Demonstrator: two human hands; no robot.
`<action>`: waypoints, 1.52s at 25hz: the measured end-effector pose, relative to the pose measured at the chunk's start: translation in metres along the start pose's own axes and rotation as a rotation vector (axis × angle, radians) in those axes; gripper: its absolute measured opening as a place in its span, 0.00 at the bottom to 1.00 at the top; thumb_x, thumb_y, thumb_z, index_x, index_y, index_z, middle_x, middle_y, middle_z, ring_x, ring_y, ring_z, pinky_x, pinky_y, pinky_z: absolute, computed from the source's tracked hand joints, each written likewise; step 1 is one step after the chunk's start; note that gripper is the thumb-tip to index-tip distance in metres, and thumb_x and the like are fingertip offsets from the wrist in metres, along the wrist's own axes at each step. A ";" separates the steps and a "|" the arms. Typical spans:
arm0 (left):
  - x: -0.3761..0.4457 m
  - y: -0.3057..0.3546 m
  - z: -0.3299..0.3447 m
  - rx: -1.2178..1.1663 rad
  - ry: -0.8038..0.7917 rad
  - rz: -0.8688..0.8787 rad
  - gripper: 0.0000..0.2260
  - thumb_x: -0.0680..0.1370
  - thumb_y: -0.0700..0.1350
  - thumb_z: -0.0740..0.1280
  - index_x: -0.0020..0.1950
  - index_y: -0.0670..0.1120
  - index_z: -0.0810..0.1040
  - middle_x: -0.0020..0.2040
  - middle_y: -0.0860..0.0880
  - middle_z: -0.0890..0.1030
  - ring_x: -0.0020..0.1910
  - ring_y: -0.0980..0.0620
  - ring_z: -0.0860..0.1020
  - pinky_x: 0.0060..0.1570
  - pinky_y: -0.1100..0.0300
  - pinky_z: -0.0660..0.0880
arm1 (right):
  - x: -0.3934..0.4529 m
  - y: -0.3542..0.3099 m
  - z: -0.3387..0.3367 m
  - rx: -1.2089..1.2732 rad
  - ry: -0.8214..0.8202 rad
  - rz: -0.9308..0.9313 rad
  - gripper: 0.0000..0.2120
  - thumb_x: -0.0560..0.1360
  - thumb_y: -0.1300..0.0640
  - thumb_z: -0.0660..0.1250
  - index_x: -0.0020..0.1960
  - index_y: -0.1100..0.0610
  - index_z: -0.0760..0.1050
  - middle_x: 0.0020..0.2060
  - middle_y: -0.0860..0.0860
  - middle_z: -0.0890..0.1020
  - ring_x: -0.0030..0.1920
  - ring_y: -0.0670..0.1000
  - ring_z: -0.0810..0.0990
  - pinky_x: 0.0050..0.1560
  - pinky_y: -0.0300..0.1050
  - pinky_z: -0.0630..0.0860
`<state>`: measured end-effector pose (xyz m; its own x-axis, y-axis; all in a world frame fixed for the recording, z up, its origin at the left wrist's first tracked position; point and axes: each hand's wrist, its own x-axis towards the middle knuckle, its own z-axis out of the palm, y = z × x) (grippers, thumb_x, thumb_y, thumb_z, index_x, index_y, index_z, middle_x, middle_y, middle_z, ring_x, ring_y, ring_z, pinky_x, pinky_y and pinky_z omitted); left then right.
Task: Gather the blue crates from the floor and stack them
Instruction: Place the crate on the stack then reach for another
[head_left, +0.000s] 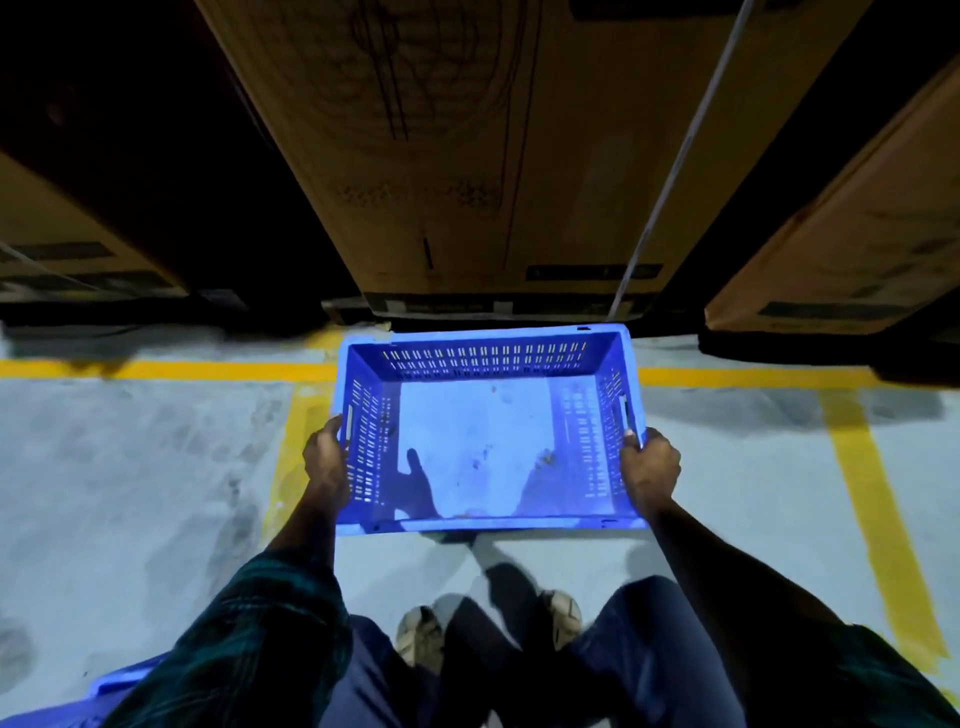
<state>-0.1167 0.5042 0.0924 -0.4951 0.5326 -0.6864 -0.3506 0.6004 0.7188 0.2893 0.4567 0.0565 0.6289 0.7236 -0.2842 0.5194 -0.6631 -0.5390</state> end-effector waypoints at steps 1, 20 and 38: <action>0.015 -0.008 0.002 0.011 -0.007 0.005 0.13 0.75 0.50 0.68 0.50 0.41 0.81 0.42 0.42 0.84 0.37 0.42 0.82 0.43 0.47 0.80 | 0.007 0.006 0.013 -0.003 0.008 0.006 0.14 0.78 0.53 0.62 0.53 0.64 0.77 0.47 0.68 0.82 0.51 0.69 0.79 0.51 0.57 0.76; 0.036 -0.058 -0.050 0.701 -0.038 -0.236 0.21 0.77 0.45 0.71 0.64 0.33 0.74 0.63 0.31 0.76 0.52 0.38 0.80 0.41 0.51 0.79 | -0.021 0.031 0.019 -0.087 -0.254 0.251 0.16 0.75 0.56 0.63 0.61 0.60 0.70 0.54 0.65 0.79 0.55 0.67 0.79 0.54 0.56 0.76; 0.074 -0.094 -0.056 0.581 -0.028 -0.053 0.09 0.74 0.39 0.65 0.54 0.45 0.72 0.54 0.37 0.77 0.41 0.42 0.79 0.40 0.47 0.79 | -0.006 0.042 0.039 0.101 -0.240 0.339 0.16 0.72 0.61 0.59 0.60 0.57 0.73 0.56 0.62 0.79 0.46 0.61 0.82 0.37 0.59 0.83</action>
<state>-0.1647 0.4541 -0.0197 -0.4648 0.5034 -0.7284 0.1226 0.8513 0.5101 0.2850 0.4314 0.0047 0.5959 0.4998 -0.6286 0.2398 -0.8577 -0.4548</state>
